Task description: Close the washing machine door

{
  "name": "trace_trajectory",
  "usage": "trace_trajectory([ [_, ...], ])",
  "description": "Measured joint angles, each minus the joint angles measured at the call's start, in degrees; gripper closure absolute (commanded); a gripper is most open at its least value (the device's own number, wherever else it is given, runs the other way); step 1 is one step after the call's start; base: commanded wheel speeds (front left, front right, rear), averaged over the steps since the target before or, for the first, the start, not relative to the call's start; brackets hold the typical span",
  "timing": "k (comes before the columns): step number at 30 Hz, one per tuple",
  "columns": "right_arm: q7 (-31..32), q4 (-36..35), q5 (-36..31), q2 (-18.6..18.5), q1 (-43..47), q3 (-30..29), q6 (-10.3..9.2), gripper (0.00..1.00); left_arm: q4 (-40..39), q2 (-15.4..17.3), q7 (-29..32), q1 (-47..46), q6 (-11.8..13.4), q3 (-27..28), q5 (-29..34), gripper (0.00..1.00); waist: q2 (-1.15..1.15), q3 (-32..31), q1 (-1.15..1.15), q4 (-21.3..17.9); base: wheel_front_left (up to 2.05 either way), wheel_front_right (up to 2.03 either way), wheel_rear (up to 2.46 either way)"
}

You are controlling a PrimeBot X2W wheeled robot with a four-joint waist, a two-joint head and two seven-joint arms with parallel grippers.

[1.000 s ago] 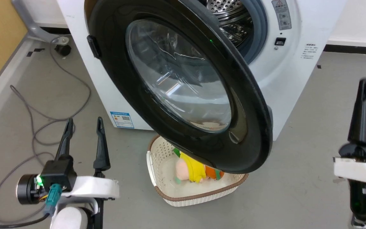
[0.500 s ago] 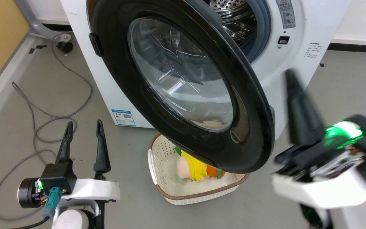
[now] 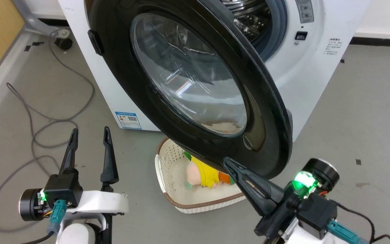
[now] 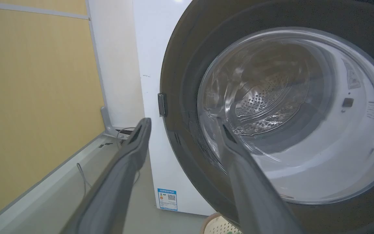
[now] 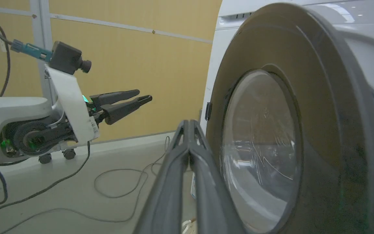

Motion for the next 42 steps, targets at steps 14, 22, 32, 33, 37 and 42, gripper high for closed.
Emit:
trace_trajectory([
  [14,0.0,10.3,-0.3,-1.6,0.7,-9.7,0.0,1.0,-0.6,-1.1,0.0,-1.3,-0.8,0.2,0.8,0.0,0.0,4.7,0.0,0.2,0.0,0.0,0.0],
  [22,0.0,14.3,0.3,0.5,-1.6,-17.6,0.14,1.0,-1.5,-1.4,0.0,-3.3,-0.9,-0.1,1.2,0.0,0.0,8.1,0.0,0.6,0.0,0.0,0.0],
  [32,0.0,21.0,0.0,2.3,-10.4,-25.2,0.12,1.0,-1.9,-1.5,0.0,-6.4,-0.8,-1.6,1.0,0.0,0.0,13.1,0.0,1.3,0.0,0.0,0.0],
  [33,0.0,21.8,-0.4,2.3,-11.5,-25.5,0.12,1.0,-1.9,-1.5,0.0,-6.7,-0.7,-1.7,1.0,0.0,0.0,13.6,0.0,1.3,0.0,0.0,0.0],
  [37,0.0,25.1,-1.4,2.2,-16.4,-26.6,0.12,1.0,-2.1,-1.5,0.0,-8.1,-0.4,-2.2,0.4,0.0,0.0,15.6,0.01,1.8,0.0,0.0,0.0],
  [42,0.0,29.4,-2.8,2.0,-22.2,-28.2,0.12,1.0,-2.2,-1.6,0.0,-9.3,0.0,-2.6,0.0,0.0,0.0,17.8,0.01,2.4,0.0,0.0,0.0],
])
